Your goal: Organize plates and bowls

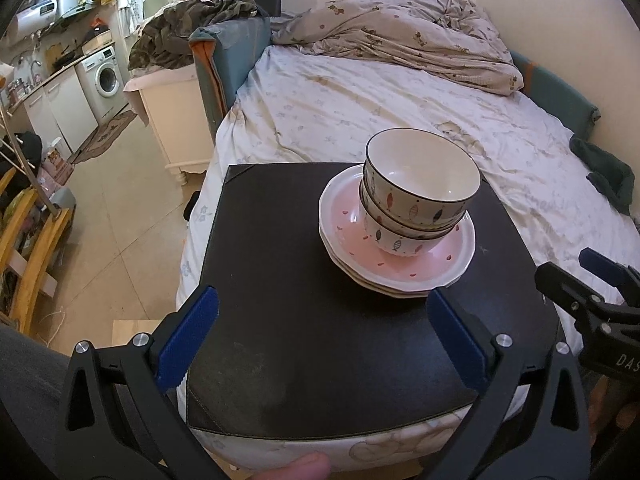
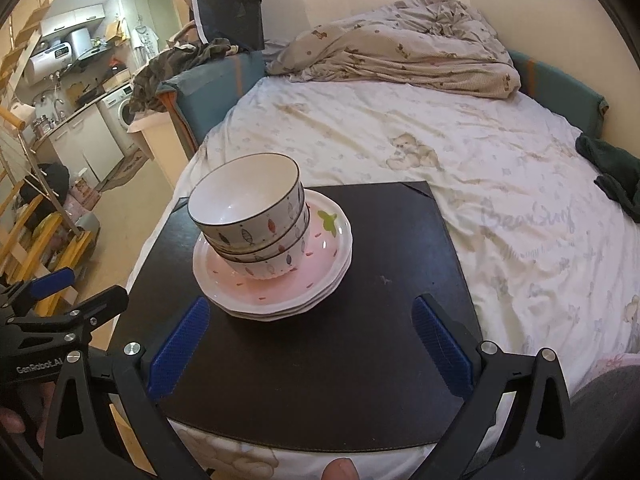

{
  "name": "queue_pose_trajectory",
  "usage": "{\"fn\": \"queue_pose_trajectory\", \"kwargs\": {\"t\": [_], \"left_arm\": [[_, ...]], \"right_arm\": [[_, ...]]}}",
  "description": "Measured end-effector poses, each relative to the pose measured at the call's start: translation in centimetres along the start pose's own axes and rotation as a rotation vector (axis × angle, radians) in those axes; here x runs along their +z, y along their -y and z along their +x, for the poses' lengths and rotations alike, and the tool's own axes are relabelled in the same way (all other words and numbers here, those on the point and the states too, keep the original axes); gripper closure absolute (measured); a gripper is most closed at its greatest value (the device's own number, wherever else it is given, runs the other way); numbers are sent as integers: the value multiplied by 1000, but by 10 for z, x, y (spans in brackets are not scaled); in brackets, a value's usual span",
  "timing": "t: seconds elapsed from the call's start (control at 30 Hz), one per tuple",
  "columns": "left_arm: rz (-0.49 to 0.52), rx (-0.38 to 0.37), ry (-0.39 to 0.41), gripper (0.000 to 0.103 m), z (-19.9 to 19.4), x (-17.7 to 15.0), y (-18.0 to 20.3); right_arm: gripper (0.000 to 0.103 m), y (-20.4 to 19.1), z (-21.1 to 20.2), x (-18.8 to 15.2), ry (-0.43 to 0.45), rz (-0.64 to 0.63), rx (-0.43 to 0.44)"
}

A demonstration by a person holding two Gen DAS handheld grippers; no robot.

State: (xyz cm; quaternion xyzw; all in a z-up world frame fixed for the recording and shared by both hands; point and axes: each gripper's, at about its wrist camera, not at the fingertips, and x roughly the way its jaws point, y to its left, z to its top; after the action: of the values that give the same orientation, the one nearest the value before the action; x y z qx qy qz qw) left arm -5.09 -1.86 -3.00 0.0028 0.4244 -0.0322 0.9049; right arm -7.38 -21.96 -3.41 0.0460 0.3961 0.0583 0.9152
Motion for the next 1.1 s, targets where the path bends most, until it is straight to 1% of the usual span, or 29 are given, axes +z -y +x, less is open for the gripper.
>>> {"fn": "queue_pose_trajectory", "kwargs": {"t": [0.33,0.6,1.1], "left_arm": [[-4,-13,-5,0,0,1,-1],[-2,-10,6,0,-1,3,1],[-6,-12,18,0,-2,4,4]], "right_arm": [[0,2,0,-1,-3,11,-2],[0,6,0,0,-4,33,-1],[0,7,1,2,2,31,-11]]}}
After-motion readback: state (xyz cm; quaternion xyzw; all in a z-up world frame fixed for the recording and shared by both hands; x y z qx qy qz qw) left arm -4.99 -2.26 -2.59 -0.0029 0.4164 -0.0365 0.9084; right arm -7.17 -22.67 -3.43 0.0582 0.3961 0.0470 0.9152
